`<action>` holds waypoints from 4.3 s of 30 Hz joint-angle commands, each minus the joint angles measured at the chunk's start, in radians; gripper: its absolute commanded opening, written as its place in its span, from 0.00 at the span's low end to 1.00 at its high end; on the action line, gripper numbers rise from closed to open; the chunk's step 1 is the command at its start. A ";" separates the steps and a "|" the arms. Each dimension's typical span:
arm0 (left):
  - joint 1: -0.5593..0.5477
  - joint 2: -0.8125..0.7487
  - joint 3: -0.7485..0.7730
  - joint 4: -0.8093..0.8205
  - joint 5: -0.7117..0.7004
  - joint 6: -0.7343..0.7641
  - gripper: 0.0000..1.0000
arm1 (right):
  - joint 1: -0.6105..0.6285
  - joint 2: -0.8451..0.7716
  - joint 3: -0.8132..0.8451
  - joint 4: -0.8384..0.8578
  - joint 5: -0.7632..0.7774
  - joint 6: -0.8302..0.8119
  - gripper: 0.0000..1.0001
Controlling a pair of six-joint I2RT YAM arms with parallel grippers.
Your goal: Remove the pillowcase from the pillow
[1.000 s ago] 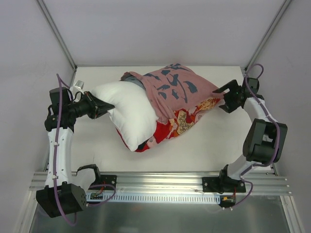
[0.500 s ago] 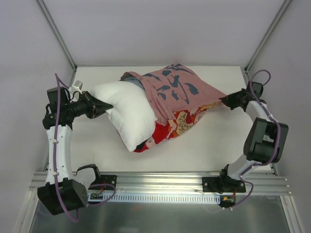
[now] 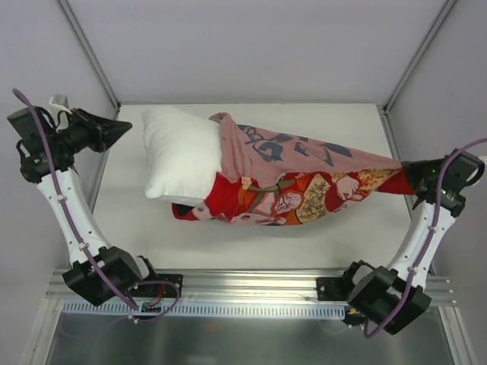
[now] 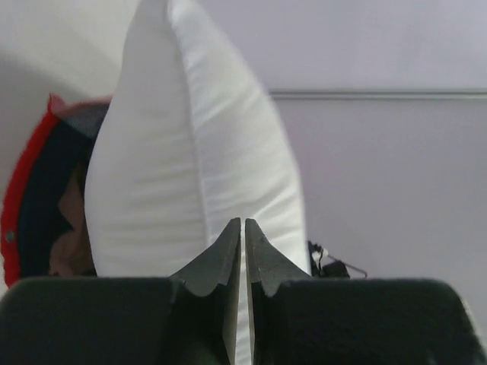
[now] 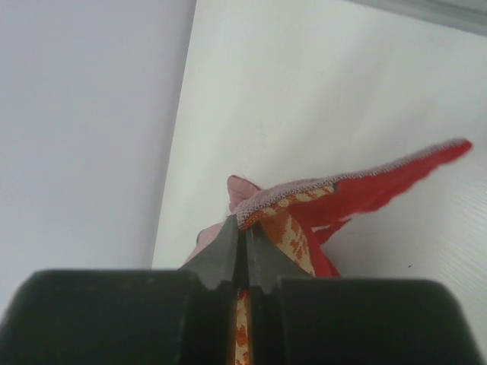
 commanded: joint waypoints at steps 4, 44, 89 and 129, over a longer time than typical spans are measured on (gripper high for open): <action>0.106 0.092 0.249 0.102 -0.009 -0.098 0.00 | -0.137 -0.084 0.065 -0.025 0.111 -0.072 0.01; -0.844 -0.313 -0.564 -0.188 -0.654 0.108 0.99 | 0.201 -0.136 -0.181 -0.057 0.116 -0.272 0.01; -0.069 -0.118 -0.118 0.061 -0.193 0.100 0.00 | 0.151 -0.130 0.149 -0.232 0.123 -0.321 0.01; -0.120 -0.146 -0.508 0.012 -0.202 0.298 0.00 | 0.802 1.155 0.970 -0.427 -0.026 -0.399 0.55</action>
